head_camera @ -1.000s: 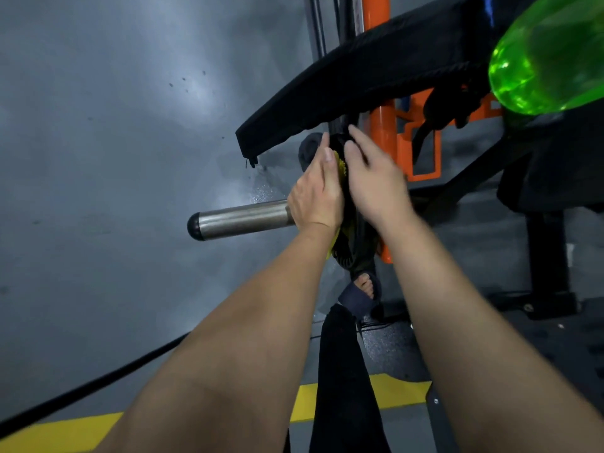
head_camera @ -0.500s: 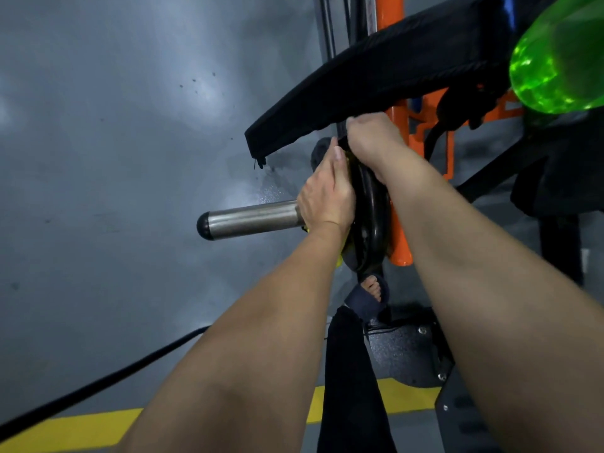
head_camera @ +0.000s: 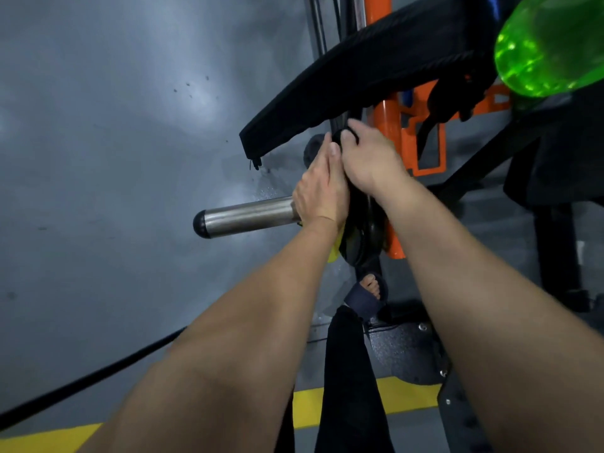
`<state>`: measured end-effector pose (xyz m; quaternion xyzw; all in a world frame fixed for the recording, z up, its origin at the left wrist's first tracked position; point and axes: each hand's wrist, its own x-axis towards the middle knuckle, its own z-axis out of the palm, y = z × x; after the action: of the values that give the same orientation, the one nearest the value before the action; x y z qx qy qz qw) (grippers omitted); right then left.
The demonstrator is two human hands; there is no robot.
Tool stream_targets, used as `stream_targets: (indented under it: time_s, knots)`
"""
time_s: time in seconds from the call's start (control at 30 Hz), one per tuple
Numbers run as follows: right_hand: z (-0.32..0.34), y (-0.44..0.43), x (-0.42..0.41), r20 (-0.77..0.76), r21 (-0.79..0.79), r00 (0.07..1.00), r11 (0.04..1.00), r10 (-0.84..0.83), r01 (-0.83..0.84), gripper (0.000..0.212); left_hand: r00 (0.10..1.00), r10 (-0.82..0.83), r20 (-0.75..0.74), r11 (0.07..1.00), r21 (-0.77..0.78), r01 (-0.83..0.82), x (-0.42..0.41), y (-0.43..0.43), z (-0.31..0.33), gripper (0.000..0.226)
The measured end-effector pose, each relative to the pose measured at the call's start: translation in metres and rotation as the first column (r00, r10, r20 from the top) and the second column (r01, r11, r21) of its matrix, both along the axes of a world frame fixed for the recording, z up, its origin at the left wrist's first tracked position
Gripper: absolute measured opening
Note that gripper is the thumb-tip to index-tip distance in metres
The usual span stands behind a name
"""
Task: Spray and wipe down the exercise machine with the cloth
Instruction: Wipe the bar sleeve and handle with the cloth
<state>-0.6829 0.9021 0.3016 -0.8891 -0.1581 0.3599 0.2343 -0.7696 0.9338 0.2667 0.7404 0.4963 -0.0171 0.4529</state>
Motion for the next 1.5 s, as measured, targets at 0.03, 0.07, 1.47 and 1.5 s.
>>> stream_targets:
  time_s: [0.03, 0.07, 1.47, 1.5]
  knots:
    - [0.001, 0.010, 0.008, -0.063, -0.057, 0.998, 0.998, -0.010, 0.007, 0.042, 0.999, -0.026, 0.021, 1.000, -0.009, 0.027, -0.002, 0.000, -0.001, 0.049]
    - [0.003, 0.019, 0.014, -0.092, -0.086, 0.995, 0.996, -0.033, 0.025, 0.039, 0.997, -0.068, 0.038, 0.997, -0.022, 0.069, -0.005, 0.002, -0.001, 0.052]
    - [0.052, -0.060, -0.086, -0.154, 0.072, 0.833, 0.835, -0.532, 0.546, 0.125, 0.959, -0.241, 0.151, 0.958, -0.120, 0.260, -0.037, 0.021, 0.086, 0.030]
    - [0.055, -0.052, -0.081, -0.163, 0.064, 0.827, 0.831, -0.538, 0.553, 0.126, 0.949, -0.277, 0.148, 0.949, -0.113, 0.295, -0.031, 0.024, 0.087, 0.033]
